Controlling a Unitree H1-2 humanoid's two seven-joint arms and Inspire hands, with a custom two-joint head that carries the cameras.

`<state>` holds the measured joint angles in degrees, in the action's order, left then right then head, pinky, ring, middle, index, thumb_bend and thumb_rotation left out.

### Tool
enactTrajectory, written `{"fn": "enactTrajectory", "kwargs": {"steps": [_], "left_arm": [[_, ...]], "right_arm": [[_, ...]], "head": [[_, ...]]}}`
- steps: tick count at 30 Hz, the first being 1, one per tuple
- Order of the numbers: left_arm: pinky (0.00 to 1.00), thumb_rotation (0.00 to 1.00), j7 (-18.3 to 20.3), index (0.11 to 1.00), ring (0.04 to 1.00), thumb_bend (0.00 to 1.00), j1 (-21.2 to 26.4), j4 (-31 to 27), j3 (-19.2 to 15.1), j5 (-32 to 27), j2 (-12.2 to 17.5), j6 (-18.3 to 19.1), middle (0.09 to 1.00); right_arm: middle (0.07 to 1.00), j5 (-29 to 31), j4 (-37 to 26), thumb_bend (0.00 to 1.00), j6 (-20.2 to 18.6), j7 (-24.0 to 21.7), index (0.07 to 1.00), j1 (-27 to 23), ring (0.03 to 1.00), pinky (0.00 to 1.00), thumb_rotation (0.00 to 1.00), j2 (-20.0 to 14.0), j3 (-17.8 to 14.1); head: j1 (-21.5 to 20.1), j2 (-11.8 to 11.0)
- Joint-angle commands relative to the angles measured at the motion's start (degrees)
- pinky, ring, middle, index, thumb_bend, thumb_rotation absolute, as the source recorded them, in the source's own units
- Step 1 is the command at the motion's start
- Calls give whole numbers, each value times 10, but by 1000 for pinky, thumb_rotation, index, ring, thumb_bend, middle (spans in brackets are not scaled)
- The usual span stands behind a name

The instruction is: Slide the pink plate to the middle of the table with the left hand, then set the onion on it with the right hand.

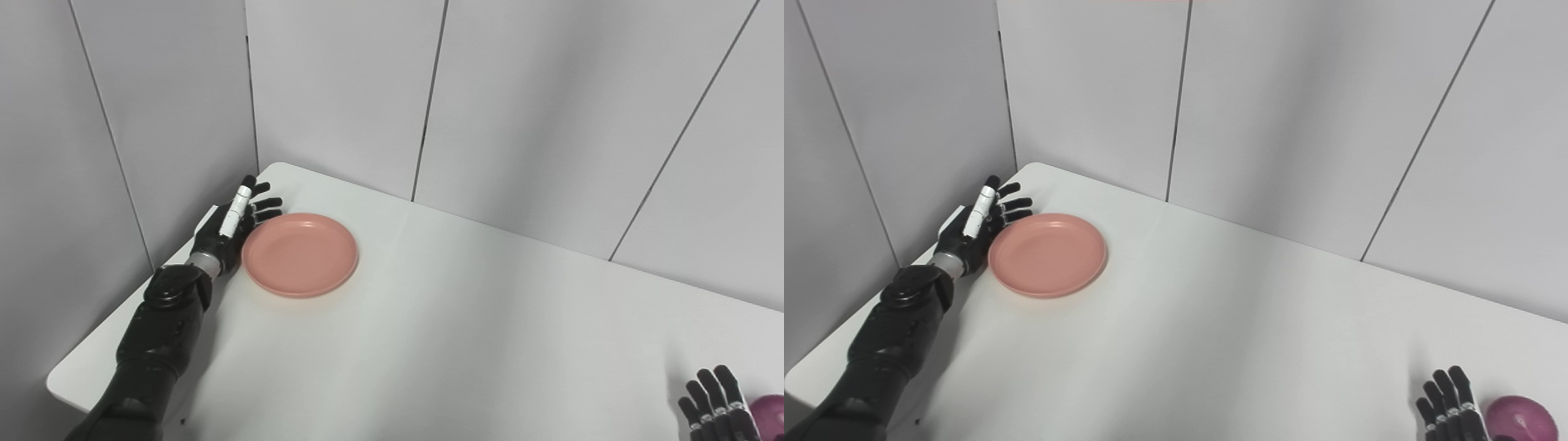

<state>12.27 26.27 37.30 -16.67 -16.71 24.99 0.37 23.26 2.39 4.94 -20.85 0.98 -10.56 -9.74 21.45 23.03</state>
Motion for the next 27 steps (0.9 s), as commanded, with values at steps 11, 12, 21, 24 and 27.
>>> {"fn": "enactTrajectory", "kwargs": {"steps": [11, 12, 21, 24, 27], "left_arm": [[812, 925, 13, 877, 799, 842, 1, -82, 60, 13, -47, 27, 796], [820, 918, 10, 879, 800, 850, -1, -88, 63, 14, -51, 29, 797], [804, 907, -27, 872, 791, 827, -28, -187, 77, 26, -90, 89, 782], [820, 935, -24, 883, 801, 801, -39, -218, 83, 25, -97, 106, 791], [820, 936, -27, 880, 802, 793, -49, -248, 87, 21, -104, 129, 790]], "right_arm": [[1000, 5, 80, 754, 15, -24, 1000, 69, 1000, 1000, 1000, 19, 14], [1000, 5, 81, 749, 16, -24, 1000, 68, 1000, 1000, 1000, 20, 14], [983, -3, 72, 766, 14, -15, 1000, 71, 1000, 1000, 1000, 23, 20], [972, -6, 67, 768, 11, -10, 998, 72, 1000, 1000, 1000, 26, 21], [972, -10, 61, 771, 10, -6, 988, 74, 1000, 1000, 1000, 27, 23]], "head": [[-5, 5], [-5, 5], [-33, 11], [-40, 14], [-45, 16]]}}
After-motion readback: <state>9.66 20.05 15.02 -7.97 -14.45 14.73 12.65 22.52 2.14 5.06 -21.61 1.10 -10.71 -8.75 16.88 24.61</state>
